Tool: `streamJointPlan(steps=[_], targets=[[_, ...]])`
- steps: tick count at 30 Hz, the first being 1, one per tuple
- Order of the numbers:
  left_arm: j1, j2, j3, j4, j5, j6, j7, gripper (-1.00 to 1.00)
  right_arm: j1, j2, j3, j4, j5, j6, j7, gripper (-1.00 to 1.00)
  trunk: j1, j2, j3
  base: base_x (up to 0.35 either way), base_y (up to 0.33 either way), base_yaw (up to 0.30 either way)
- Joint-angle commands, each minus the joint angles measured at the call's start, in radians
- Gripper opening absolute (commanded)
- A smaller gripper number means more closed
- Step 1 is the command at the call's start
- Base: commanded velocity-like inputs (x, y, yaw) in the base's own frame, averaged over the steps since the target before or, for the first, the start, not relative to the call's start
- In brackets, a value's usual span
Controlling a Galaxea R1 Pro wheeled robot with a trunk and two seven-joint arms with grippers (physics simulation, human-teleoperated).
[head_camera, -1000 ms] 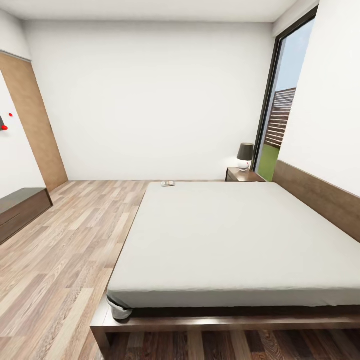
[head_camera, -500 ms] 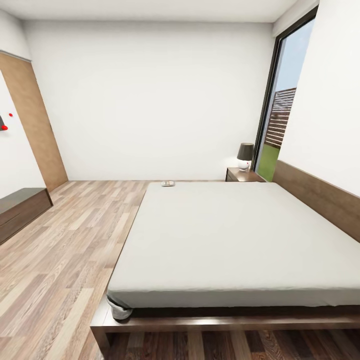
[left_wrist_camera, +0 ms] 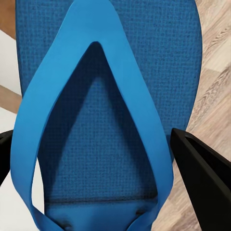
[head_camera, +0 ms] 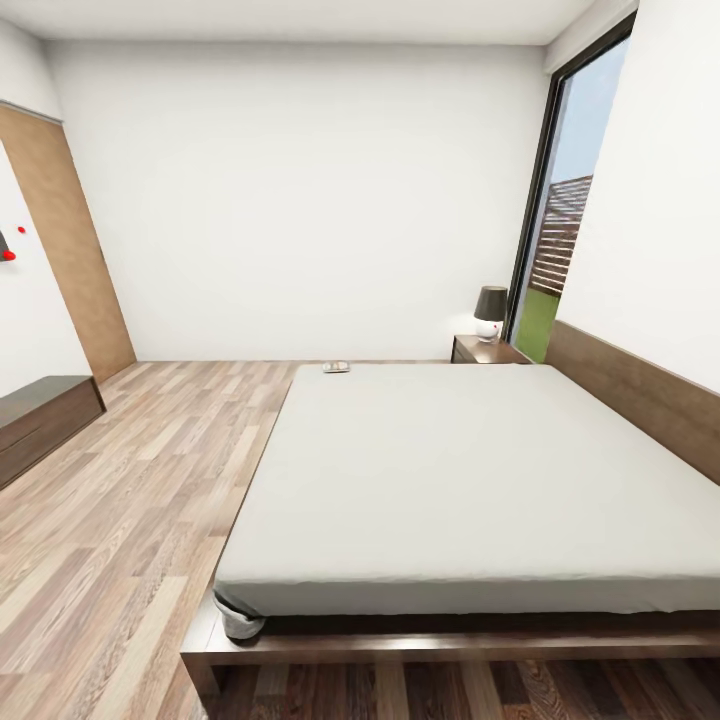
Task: In the bedroom, move the book from the bed onto either nightstand, and place the two sandals side by side next to the bed.
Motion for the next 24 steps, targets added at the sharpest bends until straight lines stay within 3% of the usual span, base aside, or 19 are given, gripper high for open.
streamJointPlan(steps=[1,21,24], targets=[[-0.001,0.000,-0.002,0.000,0.011,-0.006,-0.001,-1.00,-0.001,0.000,-0.001,-0.003,-0.005,0.006,-0.003,-1.00,0.000,-0.001,-0.001,0.000,0.000,0.000],[-0.001,0.013,-0.004,-0.004,0.000,0.016,-0.005,-1.00,-0.004,0.004,0.004,-0.004,-0.004,0.008,-0.004,-1.00,0.000,-0.001,-0.001,0.000,0.000,0.000],[-0.001,0.018,-0.005,0.000,-0.002,0.037,-0.044,-1.00,-0.004,0.005,0.007,-0.003,-0.004,0.007,-0.004,-1.00,0.000,-0.001,-0.001,0.000,0.000,0.000]])
